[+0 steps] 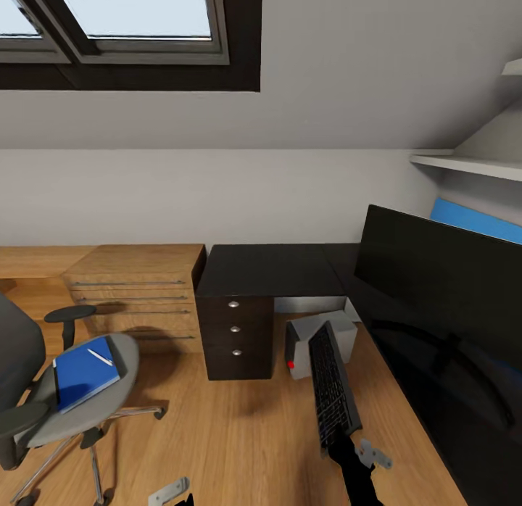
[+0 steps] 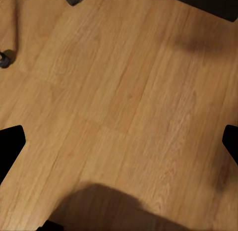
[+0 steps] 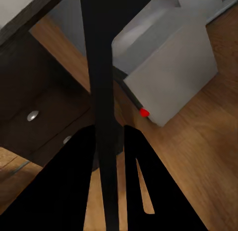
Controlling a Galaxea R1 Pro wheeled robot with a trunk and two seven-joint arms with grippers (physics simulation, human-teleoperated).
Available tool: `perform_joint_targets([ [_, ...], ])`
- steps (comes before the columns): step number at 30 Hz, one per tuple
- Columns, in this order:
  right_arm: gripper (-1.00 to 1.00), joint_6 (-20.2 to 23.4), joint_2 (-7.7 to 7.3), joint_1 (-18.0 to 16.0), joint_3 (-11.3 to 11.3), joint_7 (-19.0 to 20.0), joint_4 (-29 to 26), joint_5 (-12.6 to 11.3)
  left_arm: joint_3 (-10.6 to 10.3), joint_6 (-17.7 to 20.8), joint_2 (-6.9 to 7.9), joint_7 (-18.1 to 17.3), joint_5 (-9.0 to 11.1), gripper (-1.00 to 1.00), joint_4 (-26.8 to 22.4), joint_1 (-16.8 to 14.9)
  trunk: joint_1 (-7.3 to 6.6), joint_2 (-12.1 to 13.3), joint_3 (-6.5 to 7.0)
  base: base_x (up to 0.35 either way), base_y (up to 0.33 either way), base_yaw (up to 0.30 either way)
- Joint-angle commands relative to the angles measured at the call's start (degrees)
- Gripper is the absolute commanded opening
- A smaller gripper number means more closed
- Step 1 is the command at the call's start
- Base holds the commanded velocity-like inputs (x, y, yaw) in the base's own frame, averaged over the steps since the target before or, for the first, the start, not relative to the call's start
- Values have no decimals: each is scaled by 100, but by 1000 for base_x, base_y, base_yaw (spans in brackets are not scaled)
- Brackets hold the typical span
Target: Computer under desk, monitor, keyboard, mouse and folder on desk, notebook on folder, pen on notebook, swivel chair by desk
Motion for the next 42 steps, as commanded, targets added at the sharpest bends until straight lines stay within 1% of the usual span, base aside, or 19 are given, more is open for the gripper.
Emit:
perform_joint_targets([
  [1, -100, -91, 4, -2, -15, 68, -133, -23, -44, -44, 6, 41, 61, 100, -1, -6, 1, -4, -7, 13, 0, 0],
  [7, -100, -278, 15, -2, -4, 68, -940, 56, -32, -56, 6, 42, 61, 100, -1, -6, 1, -4, -7, 4, 0, 0],
  [11, -100, -289, 92, -2, -5, 38, -1368, 229, -29, -61, 6, 38, 61, 100, 47, -6, 1, -4, -7, 0, 0, 0],
  [19, -100, -270, 217, -2, 60, 13, -2006, 292, -43, -77, 6, 16, 44, 100, 262, -6, 1, -4, -7, 0, 0, 0],
  [21, -100, -181, 240, -2, 114, -272, -2317, 290, -43, -78, 6, 14, 43, 100, 270, -6, 1, -4, -7, 0, 0, 0],
  [22, -100, 0, 243, -6, 155, -492, -2479, 288, -45, -78, 6, 15, 43, 100, 271, -6, 1, -4, -7, 0, 0, 0],
  [23, -100, 832, 238, -22, 197, -967, -2905, 272, -45, -78, 6, 10, 43, 100, 272, -6, 1, -4, -7, 0, 0, 0],
  [24, -100, 1392, 233, -44, 199, -1152, -3060, 250, -47, -78, 6, 8, 43, 100, 272, -6, 1, -4, -7, 0, 0, 0],
  [25, -100, 1719, 231, -69, 193, -1236, -3122, 234, -47, -78, 6, 8, 43, 100, 272, -6, 1, -4, -7, 0, 0, 0],
  [26, -100, 2211, 229, -179, 179, -1313, -3176, 135, -54, -78, 4, 7, 40, 100, 272, -6, 1, -4, -7, 0, 0, 0],
  [28, -100, 2697, 228, -337, 171, -1357, -3209, -178, -61, -78, 0, 7, 32, 100, 272, -6, 1, -4, -7, 0, 0, 0],
  [29, -100, 3034, 228, -426, 171, -1369, -3228, -530, -63, -78, -1, 7, 29, 100, 272, -6, 1, -4, -7, 0, 0, 0],
  [31, -100, 3529, 224, -500, 171, -1371, -3291, -1014, -65, -78, -2, 7, 22, 100, 272, -6, 1, -4, -7, 0, 0, 0],
  [32, -100, 3656, 223, -511, 170, -1370, -3328, -1127, -65, -78, -4, 7, 21, 100, 272, -6, 1, -4, -7, 0, 0, 0],
  [36, -100, 4555, 207, -547, 162, -1370, -3688, -1891, -77, -78, -12, 7, 18, 100, 272, -6, 1, -4, -7, 0, 0, 0],
  [37, -100, 4817, 200, -550, 156, -1370, -3745, -2137, -79, -78, -12, 7, 17, 100, 272, -6, 1, -4, -7, 0, 0, 0],
  [38, -100, 5187, 176, -553, 152, -1368, -3795, -2508, -81, -80, -12, 7, 13, 100, 272, -6, 1, -4, -7, 0, 0, 0],
  [39, -100, 5295, 162, -554, 151, -1366, -3806, -2624, -83, -81, -12, 7, 12, 100, 272, -6, 1, -4, -7, 0, 0, 0],
  [42, -100, 5696, 32, -555, 137, -1368, -3820, -3265, -95, -85, -18, 7, 9, 100, 272, -6, 1, -4, -7, 0, 0, 0],
])
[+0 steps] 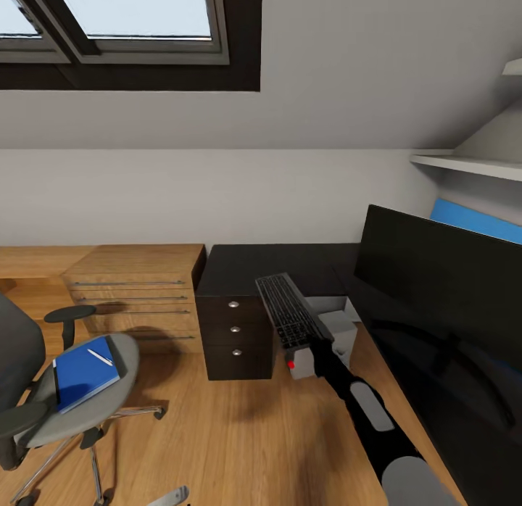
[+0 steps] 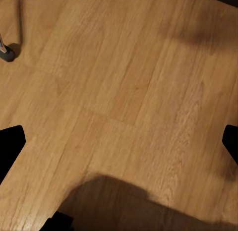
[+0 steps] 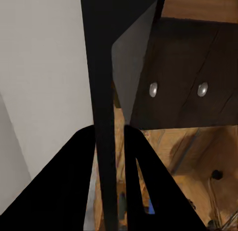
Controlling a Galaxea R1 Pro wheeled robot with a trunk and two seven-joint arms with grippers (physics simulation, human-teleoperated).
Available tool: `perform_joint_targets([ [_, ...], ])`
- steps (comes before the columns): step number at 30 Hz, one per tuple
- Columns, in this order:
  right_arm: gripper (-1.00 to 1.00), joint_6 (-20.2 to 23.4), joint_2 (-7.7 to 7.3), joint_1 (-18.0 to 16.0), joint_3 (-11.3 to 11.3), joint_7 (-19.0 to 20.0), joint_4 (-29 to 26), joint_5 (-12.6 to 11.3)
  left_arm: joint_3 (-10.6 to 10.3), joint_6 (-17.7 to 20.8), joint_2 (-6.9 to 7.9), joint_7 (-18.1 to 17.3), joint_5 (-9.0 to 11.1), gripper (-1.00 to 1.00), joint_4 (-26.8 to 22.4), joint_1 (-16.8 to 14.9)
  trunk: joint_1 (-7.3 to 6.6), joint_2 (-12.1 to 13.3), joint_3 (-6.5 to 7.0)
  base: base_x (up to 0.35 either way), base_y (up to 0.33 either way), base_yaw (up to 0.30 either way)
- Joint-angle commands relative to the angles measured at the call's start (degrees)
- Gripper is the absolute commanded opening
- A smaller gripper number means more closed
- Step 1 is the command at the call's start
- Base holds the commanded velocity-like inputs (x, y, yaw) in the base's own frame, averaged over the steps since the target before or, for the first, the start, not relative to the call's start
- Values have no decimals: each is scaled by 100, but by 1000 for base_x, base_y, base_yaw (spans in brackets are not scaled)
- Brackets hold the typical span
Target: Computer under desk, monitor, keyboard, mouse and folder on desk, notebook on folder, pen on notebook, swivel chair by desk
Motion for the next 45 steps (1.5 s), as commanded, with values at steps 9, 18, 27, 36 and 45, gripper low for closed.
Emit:
perform_joint_targets([
  [9, -100, 192, -111, -4, -1, 63, -8, -749, -36, -39, 18, 38, 60, 100, 0, -6, 0, -4, -6, 159, 0, 0],
  [18, -100, 175, -301, -3, 24, 109, 15, -778, -31, -39, 19, 38, 60, 100, 0, -6, 0, -4, -6, 326, 30, 0],
  [27, -100, 168, -310, 12, 26, 118, 19, -773, -16, -39, 29, 38, 60, 100, 0, -6, 0, -4, -6, 329, 122, 0],
  [36, -100, 136, -270, 14, 26, 115, 26, -763, 7, -39, 38, 40, 60, 100, -8, -6, 0, -4, -6, 326, 152, 0],
  [45, -100, -455, -263, 14, 25, 110, 35, -751, 0, -39, 30, 59, 60, 100, -9, -6, 0, -4, -6, 231, 27, 0],
])
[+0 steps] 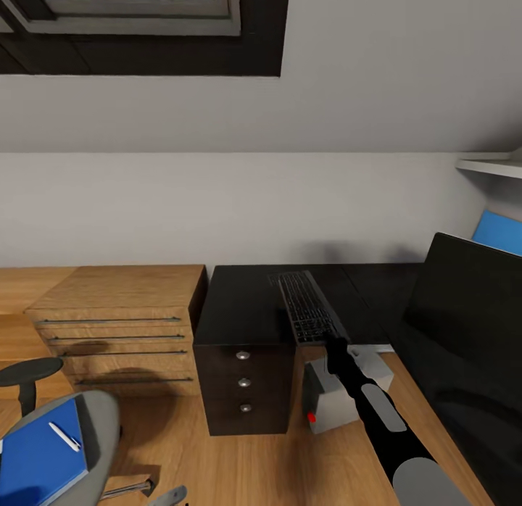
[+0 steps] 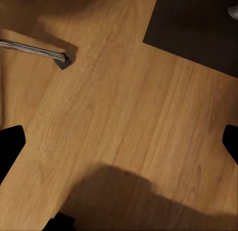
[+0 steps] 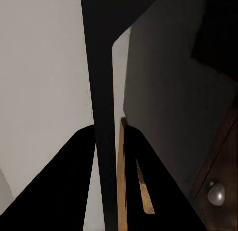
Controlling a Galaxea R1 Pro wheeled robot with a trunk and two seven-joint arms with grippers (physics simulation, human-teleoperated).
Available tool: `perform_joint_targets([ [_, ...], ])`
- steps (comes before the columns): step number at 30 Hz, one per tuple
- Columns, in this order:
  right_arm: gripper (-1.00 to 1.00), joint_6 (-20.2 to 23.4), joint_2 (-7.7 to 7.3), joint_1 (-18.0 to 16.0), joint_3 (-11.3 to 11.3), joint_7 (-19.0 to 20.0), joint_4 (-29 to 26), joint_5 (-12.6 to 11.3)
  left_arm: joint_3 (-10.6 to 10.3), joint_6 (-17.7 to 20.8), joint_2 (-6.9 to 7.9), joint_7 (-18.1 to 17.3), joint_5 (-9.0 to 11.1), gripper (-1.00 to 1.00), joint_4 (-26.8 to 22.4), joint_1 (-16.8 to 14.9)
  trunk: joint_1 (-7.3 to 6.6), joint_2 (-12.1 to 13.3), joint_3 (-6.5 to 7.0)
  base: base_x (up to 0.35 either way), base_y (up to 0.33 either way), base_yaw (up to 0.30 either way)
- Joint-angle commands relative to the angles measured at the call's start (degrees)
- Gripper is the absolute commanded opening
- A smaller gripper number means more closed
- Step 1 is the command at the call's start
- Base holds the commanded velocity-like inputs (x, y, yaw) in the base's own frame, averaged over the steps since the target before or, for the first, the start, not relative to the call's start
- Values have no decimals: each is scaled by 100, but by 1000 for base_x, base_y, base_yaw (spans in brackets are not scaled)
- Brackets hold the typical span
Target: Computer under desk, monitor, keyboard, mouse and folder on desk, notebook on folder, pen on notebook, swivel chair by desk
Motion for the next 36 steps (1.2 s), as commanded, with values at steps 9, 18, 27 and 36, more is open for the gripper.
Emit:
perform_joint_targets([
  [9, -100, -592, 12, -4, -4, 0, 180, -76, -49, -38, 5, 47, 61, 100, -3, -6, 1, -4, -6, 10, 0, 0],
  [18, -100, -617, 9, -4, -29, -11, 218, -100, -50, -32, 5, 33, 68, 100, -159, -6, 23, -44, -24, 0, 0, 0],
  [27, -100, -609, 4, -4, -40, -11, 213, -106, -54, -20, 4, 35, 70, 100, -247, -6, 220, -405, -186, 0, 0, 0],
  [36, -100, -601, -8, -4, -38, -3, 213, -99, -58, -18, 5, 43, 70, 100, -250, -6, 418, -766, -347, 0, 0, 0],
])
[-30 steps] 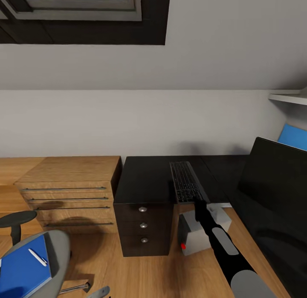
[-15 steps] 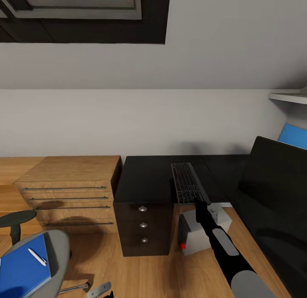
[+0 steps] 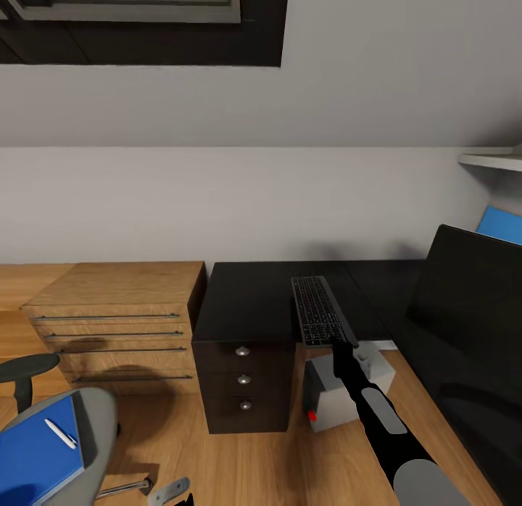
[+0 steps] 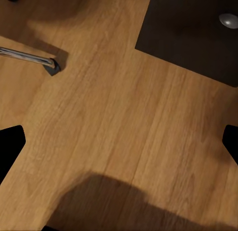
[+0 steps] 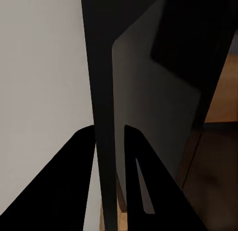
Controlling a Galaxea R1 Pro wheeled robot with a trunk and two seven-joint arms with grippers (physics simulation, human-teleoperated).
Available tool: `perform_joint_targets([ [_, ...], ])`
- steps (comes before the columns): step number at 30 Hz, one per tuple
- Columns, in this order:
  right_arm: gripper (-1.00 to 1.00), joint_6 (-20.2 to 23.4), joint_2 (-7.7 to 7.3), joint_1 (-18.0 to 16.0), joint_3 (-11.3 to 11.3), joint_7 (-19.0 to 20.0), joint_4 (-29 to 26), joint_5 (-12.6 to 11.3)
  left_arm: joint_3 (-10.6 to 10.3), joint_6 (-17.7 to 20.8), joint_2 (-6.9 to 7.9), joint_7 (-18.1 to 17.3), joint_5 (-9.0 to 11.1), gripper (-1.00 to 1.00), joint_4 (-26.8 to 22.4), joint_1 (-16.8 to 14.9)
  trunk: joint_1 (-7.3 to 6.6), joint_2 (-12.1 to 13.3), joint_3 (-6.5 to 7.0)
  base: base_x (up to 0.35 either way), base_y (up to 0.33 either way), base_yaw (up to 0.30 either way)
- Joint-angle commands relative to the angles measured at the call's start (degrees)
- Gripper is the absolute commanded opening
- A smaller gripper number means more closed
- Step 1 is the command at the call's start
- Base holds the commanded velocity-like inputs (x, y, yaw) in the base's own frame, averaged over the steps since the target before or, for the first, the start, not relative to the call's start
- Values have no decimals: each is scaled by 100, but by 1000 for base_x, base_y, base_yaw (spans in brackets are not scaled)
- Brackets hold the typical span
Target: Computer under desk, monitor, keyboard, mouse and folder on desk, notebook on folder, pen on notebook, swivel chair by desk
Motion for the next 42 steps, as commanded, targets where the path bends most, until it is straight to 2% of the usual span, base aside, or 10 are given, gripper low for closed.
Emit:
perform_joint_targets([
  [1, -100, 48, 3, -4, -21, 32, 1, -68, -47, -38, 6, 40, 60, 100, 1, -6, 23, -45, -24, 0, 0, 0],
  [5, -100, 48, -3, -4, -17, 32, 1, -63, -47, -34, 6, 40, 60, 100, 3, -6, 110, -206, -96, 0, 0, 0],
  [36, -100, 54, -10, -4, -16, 28, 10, -59, -16, -36, 6, 54, 74, 100, 11, -6, 110, -206, -96, 43, -17, 0],
  [42, -100, 52, -10, -4, -16, 24, 10, -58, -20, -36, 6, 58, 77, 100, 13, -6, 242, -446, -204, 0, 0, 0],
])
